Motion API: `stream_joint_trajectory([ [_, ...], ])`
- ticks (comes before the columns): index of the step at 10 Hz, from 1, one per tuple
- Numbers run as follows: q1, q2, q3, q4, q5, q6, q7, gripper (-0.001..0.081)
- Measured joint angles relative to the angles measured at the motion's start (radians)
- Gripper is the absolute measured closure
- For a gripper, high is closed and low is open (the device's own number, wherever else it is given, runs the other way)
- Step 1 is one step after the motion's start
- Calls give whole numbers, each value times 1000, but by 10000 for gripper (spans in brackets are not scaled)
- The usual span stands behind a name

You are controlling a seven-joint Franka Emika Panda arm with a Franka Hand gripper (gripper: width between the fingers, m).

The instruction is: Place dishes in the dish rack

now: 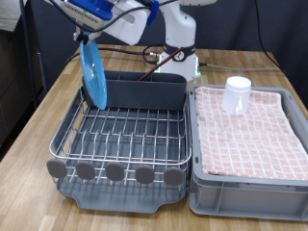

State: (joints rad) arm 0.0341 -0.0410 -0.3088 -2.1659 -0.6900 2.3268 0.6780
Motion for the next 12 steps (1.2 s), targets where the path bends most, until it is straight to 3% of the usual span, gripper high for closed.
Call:
stream_joint_trajectory([
  [6,4,67,6,-11,-126,50,74,784],
  [12,-4,141,-33,-41,-196,180,148,784],
])
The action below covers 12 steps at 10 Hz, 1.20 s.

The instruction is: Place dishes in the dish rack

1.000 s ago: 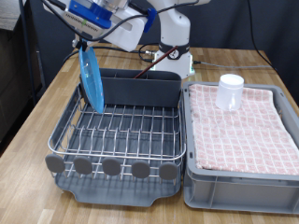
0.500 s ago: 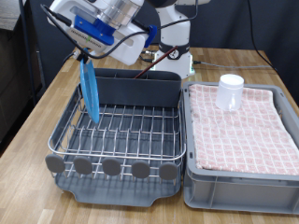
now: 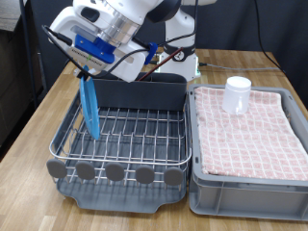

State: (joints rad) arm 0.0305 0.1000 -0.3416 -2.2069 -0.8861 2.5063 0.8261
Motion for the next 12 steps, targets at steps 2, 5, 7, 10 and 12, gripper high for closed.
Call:
stream_joint_trajectory([
  [2,0,24,-15,-4,-18,34,30,784],
  [5,0,39,-21,-17,-20,54,66,784],
  [7,0,40,-22,-34,-21,57,102,784],
  [10,1,40,-22,-61,-21,57,156,784],
  [12,2,40,-24,-69,-32,66,182,784],
])
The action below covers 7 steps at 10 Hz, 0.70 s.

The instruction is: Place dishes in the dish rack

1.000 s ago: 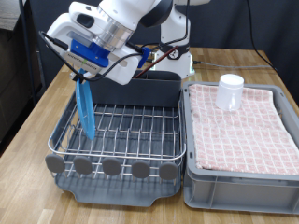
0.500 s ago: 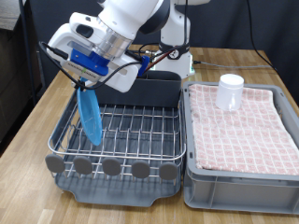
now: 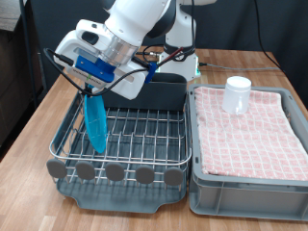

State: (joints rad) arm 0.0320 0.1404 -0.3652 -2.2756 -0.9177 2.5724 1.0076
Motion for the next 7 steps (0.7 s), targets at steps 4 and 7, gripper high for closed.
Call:
stream_joint_trajectory([
  [4,-1,-4,-3,4,7,3,-7,591],
  [7,-16,-17,11,13,319,10,-231,227],
])
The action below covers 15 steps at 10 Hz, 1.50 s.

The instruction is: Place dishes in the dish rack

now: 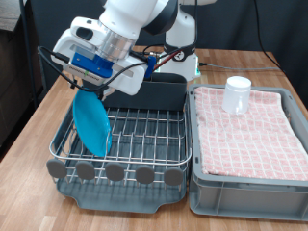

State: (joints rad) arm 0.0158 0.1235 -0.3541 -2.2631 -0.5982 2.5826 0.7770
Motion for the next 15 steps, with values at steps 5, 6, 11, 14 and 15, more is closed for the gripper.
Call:
stream_joint_trajectory([
  [5,-13,-77,11,63,419,-167,-358,7],
  [6,-12,-100,13,84,447,-220,-373,7],
  [11,-1,-147,26,135,487,-360,-381,4],
  [14,20,-155,65,130,495,-375,-345,4],
  [15,35,-162,85,123,506,-386,-312,4],
])
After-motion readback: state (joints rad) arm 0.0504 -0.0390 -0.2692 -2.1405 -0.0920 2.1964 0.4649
